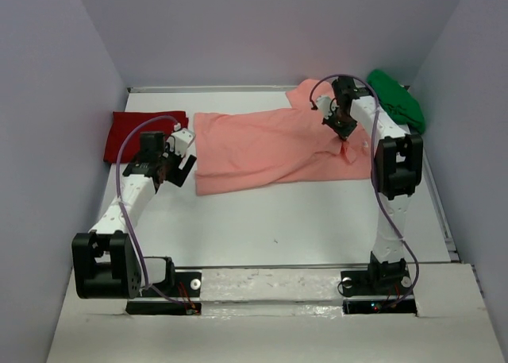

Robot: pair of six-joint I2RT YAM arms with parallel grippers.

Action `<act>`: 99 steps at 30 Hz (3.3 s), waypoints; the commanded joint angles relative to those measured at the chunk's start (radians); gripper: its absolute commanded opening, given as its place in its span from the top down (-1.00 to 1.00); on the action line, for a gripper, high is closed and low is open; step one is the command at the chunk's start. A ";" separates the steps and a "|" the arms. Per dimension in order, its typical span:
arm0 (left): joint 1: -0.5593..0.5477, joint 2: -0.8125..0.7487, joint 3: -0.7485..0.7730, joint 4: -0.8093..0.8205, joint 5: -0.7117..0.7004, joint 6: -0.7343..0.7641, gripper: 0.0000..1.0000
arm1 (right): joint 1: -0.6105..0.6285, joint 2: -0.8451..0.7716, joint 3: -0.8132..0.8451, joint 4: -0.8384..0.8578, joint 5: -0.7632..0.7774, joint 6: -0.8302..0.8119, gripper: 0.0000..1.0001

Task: Fold and stack the t-shirts
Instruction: Fold the tshirt

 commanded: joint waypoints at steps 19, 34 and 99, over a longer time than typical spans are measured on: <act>0.006 0.032 0.043 -0.022 0.051 0.010 -0.98 | 0.015 0.061 0.149 0.162 0.090 0.043 -0.60; 0.006 0.009 0.057 -0.039 0.093 0.006 -0.98 | 0.024 -0.227 -0.222 0.157 0.104 0.040 -0.62; 0.006 -0.066 -0.002 -0.056 0.128 0.016 -0.98 | 0.024 0.050 0.220 -0.074 -0.158 0.195 0.30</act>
